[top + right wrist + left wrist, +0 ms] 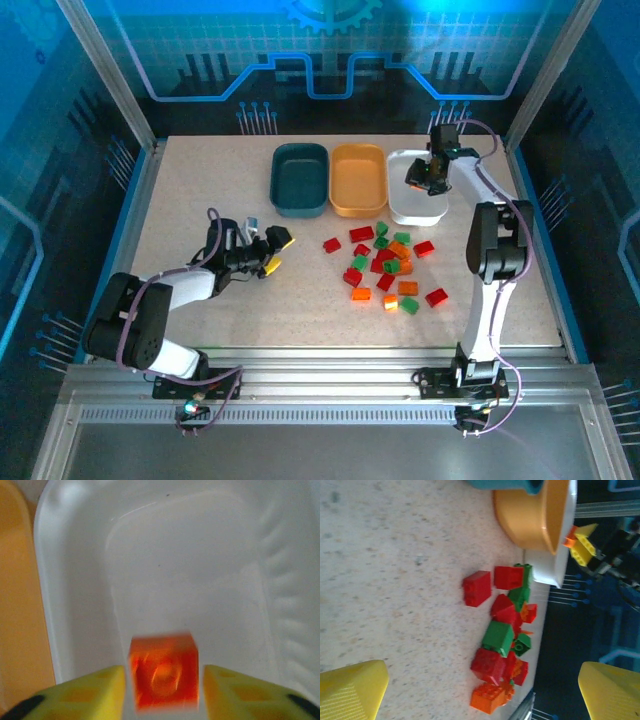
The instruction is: Sort the legos into containers by color
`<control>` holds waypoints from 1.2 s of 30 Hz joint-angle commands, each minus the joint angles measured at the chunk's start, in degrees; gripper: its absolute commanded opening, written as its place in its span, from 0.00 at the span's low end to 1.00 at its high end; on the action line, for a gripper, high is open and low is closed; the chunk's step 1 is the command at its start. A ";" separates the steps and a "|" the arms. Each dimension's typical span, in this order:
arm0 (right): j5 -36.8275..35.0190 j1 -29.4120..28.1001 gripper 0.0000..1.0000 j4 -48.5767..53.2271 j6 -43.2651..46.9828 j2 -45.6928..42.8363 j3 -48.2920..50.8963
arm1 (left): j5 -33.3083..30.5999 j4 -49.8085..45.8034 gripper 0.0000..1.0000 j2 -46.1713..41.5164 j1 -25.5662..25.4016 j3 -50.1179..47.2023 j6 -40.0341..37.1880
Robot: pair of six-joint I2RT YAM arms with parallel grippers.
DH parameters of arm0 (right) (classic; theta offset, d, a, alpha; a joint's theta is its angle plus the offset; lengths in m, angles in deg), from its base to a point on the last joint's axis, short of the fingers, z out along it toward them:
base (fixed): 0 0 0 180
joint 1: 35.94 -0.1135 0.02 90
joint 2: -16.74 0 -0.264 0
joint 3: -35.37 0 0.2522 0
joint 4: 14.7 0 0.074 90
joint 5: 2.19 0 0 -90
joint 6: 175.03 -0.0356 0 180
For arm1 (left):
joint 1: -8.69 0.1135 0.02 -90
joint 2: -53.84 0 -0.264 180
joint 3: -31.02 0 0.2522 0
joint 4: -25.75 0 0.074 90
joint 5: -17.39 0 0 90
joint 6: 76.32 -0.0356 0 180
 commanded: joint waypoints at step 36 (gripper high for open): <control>-8.00 -36.25 0.48 4.55 -5.58 -46.88 57.16 | -17.13 2.12 0.96 3.07 -30.88 2.96 -0.83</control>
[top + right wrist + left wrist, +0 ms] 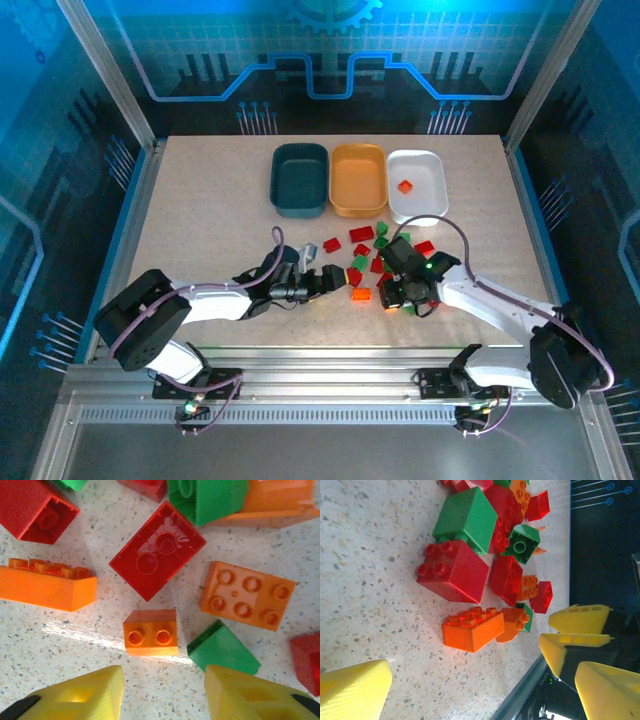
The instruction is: Sort the legos into containers by color
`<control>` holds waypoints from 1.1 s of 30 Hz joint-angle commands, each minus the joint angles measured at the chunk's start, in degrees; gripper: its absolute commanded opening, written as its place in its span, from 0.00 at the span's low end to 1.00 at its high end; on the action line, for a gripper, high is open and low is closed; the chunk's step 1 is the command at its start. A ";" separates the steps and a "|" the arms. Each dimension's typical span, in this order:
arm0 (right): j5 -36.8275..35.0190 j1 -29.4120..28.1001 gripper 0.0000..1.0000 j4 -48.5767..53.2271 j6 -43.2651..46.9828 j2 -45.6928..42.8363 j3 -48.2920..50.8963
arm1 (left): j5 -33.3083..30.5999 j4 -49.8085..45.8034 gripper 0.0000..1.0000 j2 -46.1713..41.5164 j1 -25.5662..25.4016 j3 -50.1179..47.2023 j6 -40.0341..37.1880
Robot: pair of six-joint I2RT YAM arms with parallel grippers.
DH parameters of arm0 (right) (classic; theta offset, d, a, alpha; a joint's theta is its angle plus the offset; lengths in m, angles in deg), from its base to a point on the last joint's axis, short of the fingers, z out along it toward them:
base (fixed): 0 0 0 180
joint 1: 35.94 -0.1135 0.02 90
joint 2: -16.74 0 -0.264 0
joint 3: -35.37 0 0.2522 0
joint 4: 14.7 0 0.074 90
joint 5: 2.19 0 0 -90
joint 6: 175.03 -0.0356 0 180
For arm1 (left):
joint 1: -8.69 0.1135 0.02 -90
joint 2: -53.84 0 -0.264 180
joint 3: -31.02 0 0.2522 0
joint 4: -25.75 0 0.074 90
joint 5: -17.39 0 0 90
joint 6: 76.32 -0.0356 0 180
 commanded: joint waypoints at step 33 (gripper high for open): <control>-8.02 5.25 0.29 -2.15 6.13 4.17 -16.70 | -6.17 -11.39 0.99 -12.29 2.60 1.15 -6.57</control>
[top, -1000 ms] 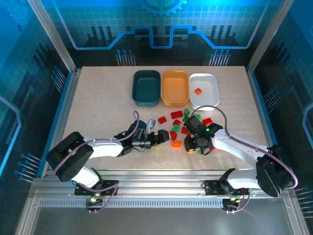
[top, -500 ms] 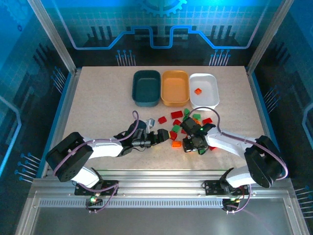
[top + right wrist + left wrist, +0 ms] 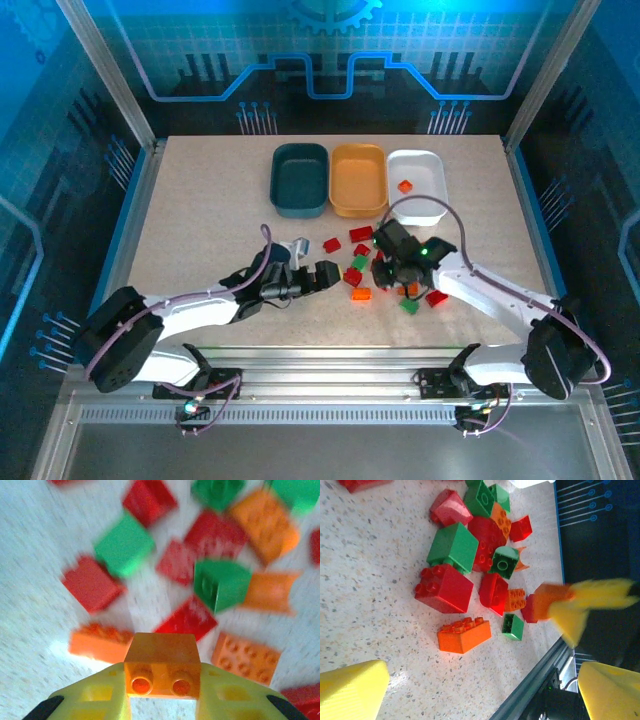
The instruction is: Sort the legos into containers by color
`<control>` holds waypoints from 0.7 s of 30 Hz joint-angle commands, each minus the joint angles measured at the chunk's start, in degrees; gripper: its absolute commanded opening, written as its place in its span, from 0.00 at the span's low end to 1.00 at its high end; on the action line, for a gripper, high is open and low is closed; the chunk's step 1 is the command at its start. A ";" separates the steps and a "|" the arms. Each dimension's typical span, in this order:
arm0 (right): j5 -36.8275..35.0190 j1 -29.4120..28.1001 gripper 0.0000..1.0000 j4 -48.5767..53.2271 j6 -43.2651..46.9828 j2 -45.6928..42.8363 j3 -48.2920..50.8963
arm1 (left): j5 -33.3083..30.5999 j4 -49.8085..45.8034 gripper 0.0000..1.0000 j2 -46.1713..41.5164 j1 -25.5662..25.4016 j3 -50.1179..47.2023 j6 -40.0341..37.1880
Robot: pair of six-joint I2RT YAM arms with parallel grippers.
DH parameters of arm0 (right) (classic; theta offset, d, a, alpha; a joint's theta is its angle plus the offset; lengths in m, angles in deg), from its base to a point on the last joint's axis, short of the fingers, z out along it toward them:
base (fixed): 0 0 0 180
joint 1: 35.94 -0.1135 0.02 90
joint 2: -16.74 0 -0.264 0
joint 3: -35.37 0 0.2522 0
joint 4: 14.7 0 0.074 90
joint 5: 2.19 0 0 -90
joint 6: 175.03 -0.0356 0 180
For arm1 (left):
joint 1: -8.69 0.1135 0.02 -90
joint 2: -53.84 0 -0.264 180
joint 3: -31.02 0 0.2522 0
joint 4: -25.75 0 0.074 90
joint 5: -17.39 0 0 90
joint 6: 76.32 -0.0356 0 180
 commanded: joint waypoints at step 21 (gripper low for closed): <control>12.62 31.58 0.62 2.81 1.56 45.34 -50.92 | 3.04 -20.49 0.99 -17.90 13.61 1.09 -3.41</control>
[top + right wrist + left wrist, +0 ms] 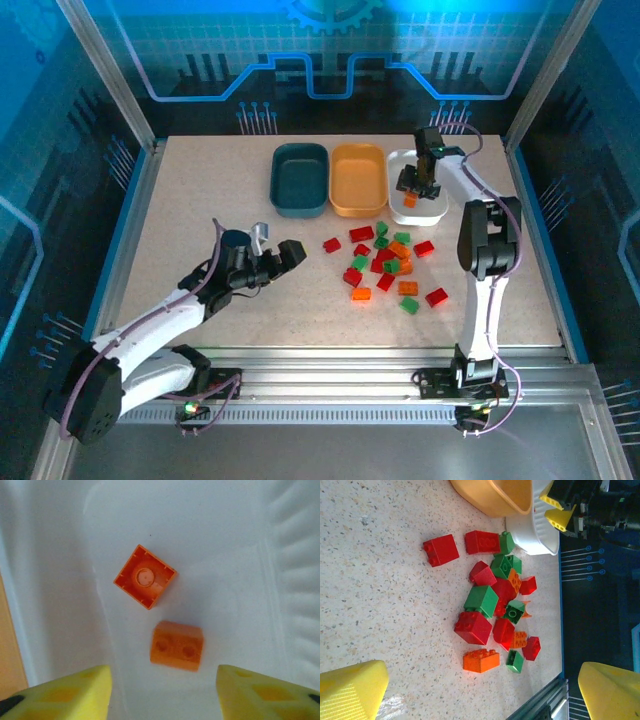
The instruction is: Sort the legos into containers by color
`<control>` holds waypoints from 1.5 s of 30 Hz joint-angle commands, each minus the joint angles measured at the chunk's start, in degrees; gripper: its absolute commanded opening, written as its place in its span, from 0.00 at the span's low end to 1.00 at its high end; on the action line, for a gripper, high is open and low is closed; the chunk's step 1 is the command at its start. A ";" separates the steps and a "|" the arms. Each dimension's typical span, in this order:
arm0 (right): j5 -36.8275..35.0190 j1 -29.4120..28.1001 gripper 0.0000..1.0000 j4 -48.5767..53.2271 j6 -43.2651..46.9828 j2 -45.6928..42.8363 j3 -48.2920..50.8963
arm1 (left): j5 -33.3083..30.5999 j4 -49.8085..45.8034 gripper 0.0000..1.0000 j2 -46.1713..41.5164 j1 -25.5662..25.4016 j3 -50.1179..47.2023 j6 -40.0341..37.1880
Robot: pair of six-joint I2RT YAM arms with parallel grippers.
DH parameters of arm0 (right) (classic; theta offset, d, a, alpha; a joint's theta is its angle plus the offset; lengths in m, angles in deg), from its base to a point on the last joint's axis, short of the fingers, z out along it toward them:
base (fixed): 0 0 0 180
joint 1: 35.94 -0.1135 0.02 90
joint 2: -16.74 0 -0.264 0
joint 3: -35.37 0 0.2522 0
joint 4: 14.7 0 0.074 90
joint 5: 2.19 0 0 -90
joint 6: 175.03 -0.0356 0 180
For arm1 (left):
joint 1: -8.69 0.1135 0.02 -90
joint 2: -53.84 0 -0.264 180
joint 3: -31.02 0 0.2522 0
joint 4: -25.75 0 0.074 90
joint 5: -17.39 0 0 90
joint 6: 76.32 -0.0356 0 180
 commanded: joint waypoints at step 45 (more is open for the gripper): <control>-8.12 -0.51 0.65 -20.21 -26.19 -26.83 49.89 | -1.09 4.38 0.99 6.70 -11.01 1.33 -4.11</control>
